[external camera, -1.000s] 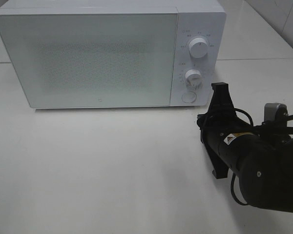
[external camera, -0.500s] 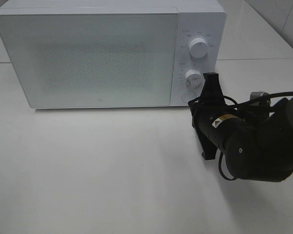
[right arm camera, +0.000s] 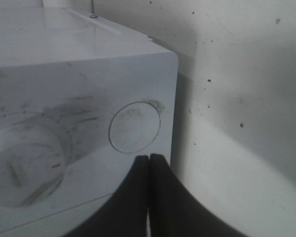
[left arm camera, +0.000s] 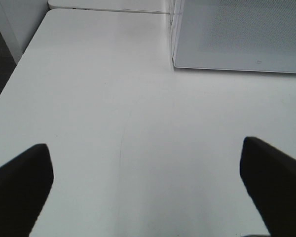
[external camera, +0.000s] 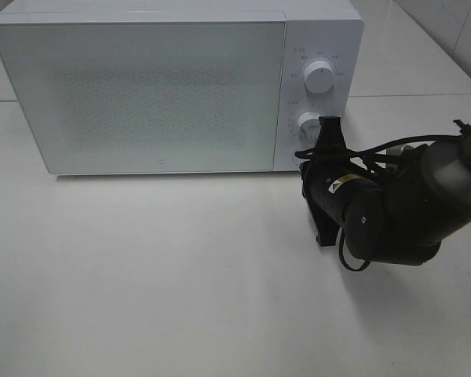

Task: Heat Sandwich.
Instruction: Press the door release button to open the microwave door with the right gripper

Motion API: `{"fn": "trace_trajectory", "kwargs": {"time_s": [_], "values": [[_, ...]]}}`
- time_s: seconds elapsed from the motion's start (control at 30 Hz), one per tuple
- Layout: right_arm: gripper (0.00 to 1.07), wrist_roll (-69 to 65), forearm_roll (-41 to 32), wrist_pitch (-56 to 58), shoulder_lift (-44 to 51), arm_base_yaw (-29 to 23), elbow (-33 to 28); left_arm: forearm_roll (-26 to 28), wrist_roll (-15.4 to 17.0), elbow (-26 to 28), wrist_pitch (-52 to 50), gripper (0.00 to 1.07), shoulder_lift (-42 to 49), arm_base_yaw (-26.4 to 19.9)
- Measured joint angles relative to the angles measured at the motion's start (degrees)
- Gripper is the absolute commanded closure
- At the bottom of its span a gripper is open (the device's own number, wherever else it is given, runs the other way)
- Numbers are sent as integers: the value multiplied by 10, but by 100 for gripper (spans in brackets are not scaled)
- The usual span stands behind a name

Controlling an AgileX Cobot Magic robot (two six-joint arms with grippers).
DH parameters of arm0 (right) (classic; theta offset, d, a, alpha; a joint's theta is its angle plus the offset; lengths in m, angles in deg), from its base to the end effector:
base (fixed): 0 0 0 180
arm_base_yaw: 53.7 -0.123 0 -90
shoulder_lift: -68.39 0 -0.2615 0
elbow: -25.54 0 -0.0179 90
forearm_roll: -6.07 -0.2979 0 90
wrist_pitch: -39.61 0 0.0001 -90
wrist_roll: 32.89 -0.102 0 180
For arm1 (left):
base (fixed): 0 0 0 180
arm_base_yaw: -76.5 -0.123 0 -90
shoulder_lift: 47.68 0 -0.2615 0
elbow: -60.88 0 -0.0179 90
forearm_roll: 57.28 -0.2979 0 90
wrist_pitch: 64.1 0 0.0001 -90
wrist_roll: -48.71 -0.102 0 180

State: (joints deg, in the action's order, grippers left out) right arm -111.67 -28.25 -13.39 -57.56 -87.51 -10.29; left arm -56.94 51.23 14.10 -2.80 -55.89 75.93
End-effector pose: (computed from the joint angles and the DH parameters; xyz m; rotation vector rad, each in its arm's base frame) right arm 0.3136 0.1548 0.0200 1.4215 1.5563 1.0559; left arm 0.0663 0.0001 0.3006 -0.0543 2.0290 -0.0285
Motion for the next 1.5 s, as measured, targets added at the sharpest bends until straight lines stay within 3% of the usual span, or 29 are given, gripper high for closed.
{"fn": "trace_trajectory", "kwargs": {"time_s": [0.6,1.5], "values": [[107,6,11,26,-62,33,87,0,0,0,0,9,0,0],[107,10,-9,24,-46,34,87,0,0,0,0,9,0,0]]}}
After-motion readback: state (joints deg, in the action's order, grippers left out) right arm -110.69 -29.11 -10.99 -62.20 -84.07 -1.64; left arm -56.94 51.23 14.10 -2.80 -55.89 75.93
